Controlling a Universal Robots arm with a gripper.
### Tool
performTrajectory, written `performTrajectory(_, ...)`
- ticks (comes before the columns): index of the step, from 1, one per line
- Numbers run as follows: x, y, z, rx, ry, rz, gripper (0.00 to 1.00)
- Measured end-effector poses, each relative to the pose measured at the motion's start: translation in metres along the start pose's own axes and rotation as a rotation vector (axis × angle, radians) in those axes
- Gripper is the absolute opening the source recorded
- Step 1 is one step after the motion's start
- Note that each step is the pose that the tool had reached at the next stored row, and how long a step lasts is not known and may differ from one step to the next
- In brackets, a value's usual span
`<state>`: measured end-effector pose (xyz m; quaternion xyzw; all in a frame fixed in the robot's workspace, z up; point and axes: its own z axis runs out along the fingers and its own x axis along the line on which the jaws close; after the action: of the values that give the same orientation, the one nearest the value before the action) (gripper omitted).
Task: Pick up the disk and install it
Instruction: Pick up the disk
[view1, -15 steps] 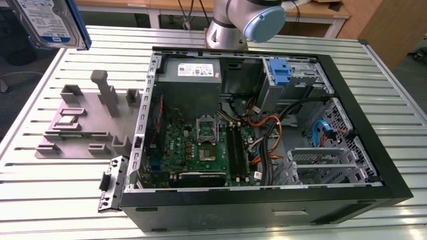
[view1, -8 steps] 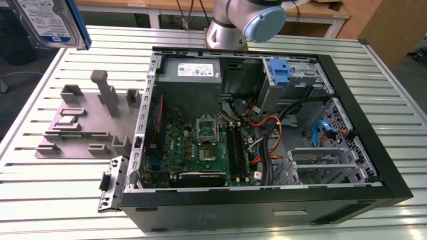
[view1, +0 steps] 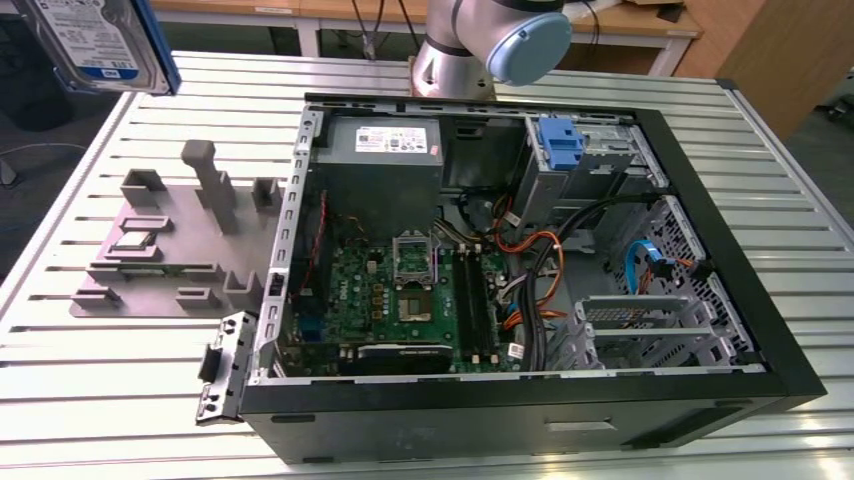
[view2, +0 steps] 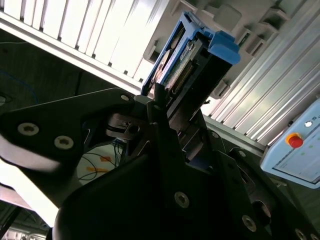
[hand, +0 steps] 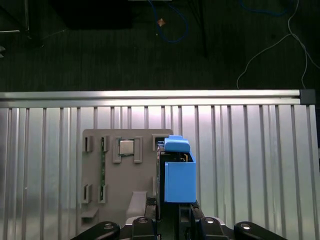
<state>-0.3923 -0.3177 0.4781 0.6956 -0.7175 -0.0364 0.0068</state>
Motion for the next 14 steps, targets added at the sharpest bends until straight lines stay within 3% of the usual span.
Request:
performTrajectory(7, -0.0003, 0.0004, -0.0064, 0.0000, 0.0000, 0.000, 0.35)
performTrajectory(14, -0.0003, 0.0004, -0.0068, 0.0000, 0.0000, 0.000, 0.35)
